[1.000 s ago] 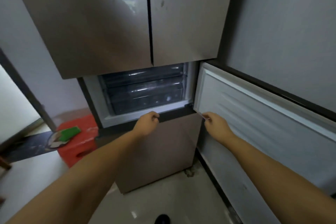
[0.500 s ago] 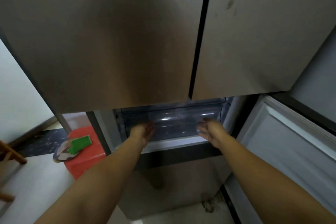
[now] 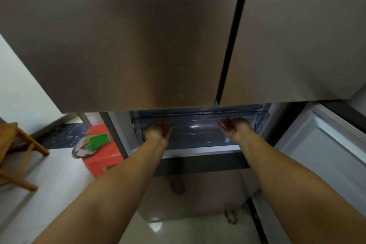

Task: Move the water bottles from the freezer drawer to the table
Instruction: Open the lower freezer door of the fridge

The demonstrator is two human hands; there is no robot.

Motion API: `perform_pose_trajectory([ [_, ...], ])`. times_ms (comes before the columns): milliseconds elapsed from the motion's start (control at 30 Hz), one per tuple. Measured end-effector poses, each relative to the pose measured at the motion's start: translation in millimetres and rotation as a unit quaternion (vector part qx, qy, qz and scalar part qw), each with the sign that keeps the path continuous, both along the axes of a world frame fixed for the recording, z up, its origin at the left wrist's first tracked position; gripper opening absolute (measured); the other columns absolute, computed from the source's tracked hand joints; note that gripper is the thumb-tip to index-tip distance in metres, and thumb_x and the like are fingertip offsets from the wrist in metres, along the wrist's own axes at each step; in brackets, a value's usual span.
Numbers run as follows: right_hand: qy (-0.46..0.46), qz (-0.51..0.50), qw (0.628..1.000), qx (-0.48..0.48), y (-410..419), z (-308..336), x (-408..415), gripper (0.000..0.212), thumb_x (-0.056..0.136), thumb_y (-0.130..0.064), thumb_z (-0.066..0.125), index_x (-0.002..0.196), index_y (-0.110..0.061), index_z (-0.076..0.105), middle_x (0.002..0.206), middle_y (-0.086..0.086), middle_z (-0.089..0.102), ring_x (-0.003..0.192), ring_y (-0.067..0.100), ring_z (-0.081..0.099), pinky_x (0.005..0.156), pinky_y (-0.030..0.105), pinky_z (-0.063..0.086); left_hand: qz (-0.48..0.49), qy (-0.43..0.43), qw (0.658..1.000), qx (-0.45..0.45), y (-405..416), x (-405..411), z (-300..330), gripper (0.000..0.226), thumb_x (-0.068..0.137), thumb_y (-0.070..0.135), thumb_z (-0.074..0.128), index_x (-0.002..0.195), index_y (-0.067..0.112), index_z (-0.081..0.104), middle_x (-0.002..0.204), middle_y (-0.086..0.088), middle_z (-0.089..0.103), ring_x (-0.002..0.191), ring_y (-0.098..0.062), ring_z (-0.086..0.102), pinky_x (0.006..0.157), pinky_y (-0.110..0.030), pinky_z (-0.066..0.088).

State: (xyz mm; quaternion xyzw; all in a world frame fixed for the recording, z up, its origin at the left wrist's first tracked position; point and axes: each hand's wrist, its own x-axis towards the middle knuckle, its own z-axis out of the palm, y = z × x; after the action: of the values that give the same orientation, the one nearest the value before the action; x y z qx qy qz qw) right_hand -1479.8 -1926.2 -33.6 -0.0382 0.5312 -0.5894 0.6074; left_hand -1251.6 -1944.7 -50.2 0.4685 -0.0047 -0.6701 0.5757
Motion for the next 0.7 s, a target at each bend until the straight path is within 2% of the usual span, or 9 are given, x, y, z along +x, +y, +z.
perform_pose_trajectory([
  [67, -0.001, -0.002, 1.0, 0.015, 15, -1, -3, 0.04, 0.102, -0.004, 0.026, 0.141, 0.001, 0.035, 0.127, 0.021, 0.057, 0.116, 0.027, 0.058, 0.1, 0.05, 0.042, 0.012, 0.011, 1.0, -0.012, 13, 1, -5, 0.026, 0.102, 0.005, 0.025, 0.104, 0.002, 0.05, 0.094, -0.014, 0.057, 0.085, -0.028, 0.059, 0.078, -0.032, 0.056],
  [133, 0.023, 0.019, 0.999, 0.024, 32, 0, -4, 0.039, 0.101, -0.001, 0.026, 0.138, 0.003, 0.038, 0.103, 0.018, 0.061, 0.104, 0.026, 0.061, 0.095, 0.048, 0.046, 0.021, 0.004, 1.0, -0.001, 33, 0, -6, 0.025, 0.101, 0.002, 0.028, 0.107, 0.002, 0.052, 0.094, -0.014, 0.058, 0.085, -0.026, 0.06, 0.089, -0.037, 0.053],
  [233, 0.04, 0.027, 0.998, 0.035, 59, -2, -4, 0.028, 0.098, 0.007, 0.026, 0.113, 0.003, 0.049, 0.112, 0.021, 0.058, 0.115, 0.029, 0.057, 0.094, 0.044, 0.05, 0.025, -0.02, 0.999, 0.003, 67, 0, -5, 0.021, 0.098, -0.001, 0.033, 0.088, 0.004, 0.051, 0.087, -0.011, 0.058, 0.077, -0.019, 0.059, 0.099, -0.04, 0.049],
  [300, 0.038, 0.034, 0.998, 0.038, 80, -2, -4, 0.026, 0.097, 0.008, 0.025, 0.09, 0.0, 0.05, 0.099, 0.02, 0.057, 0.107, 0.028, 0.06, 0.085, 0.042, 0.052, 0.022, -0.018, 1.0, 0.0, 91, -1, -2, 0.023, 0.097, -0.003, 0.032, 0.086, 0.004, 0.05, 0.086, -0.011, 0.057, 0.076, -0.019, 0.059, 0.1, -0.041, 0.048],
  [367, 0.039, 0.032, 0.998, 0.04, 103, -4, -5, 0.026, 0.097, 0.007, 0.027, 0.084, -0.001, 0.048, 0.088, 0.017, 0.056, 0.108, 0.029, 0.059, 0.081, 0.043, 0.052, 0.022, -0.011, 1.0, 0.003, 119, 0, 1, 0.022, 0.097, -0.002, 0.034, 0.085, 0.003, 0.051, 0.087, -0.012, 0.056, 0.078, -0.019, 0.059, 0.1, -0.04, 0.048],
  [467, 0.035, 0.028, 0.998, 0.042, 138, -5, -5, 0.023, 0.1, 0.002, 0.028, 0.089, 0.001, 0.047, 0.079, 0.015, 0.053, 0.085, 0.027, 0.058, 0.091, 0.047, 0.05, 0.021, -0.011, 1.0, 0.007, 158, 1, 3, 0.019, 0.097, 0.0, 0.038, 0.088, 0.003, 0.054, 0.088, -0.013, 0.056, 0.081, -0.019, 0.06, 0.097, -0.039, 0.05],
  [533, 0.047, 0.032, 0.997, 0.048, 163, -3, -5, 0.027, 0.1, 0.002, 0.027, 0.081, 0.001, 0.046, 0.077, 0.015, 0.051, 0.074, 0.024, 0.055, 0.096, 0.048, 0.046, 0.019, -0.011, 1.0, 0.015, 184, 0, 0, 0.017, 0.097, 0.001, 0.038, 0.094, 0.003, 0.055, 0.09, -0.013, 0.057, 0.081, -0.019, 0.061, 0.097, -0.038, 0.05],
  [600, 0.055, 0.041, 0.996, 0.057, 179, -4, -6, 0.03, 0.098, 0.006, 0.026, 0.076, 0.0, 0.046, 0.077, 0.015, 0.051, 0.076, 0.025, 0.055, 0.098, 0.049, 0.045, 0.018, -0.013, 1.0, 0.019, 199, -1, -4, 0.017, 0.097, 0.002, 0.038, 0.096, 0.002, 0.055, 0.09, -0.013, 0.058, 0.081, -0.02, 0.061, 0.096, -0.038, 0.051],
  [700, 0.06, 0.049, 0.995, 0.069, 204, -9, -8, 0.029, 0.095, 0.01, 0.024, 0.078, 0.001, 0.047, 0.082, 0.017, 0.053, 0.095, 0.029, 0.055, 0.089, 0.047, 0.048, 0.021, -0.025, 0.999, 0.024, 222, -1, -8, 0.021, 0.097, 0.002, 0.037, 0.109, 0.0, 0.054, 0.091, -0.014, 0.059, 0.08, -0.02, 0.062, 0.093, -0.037, 0.052],
])
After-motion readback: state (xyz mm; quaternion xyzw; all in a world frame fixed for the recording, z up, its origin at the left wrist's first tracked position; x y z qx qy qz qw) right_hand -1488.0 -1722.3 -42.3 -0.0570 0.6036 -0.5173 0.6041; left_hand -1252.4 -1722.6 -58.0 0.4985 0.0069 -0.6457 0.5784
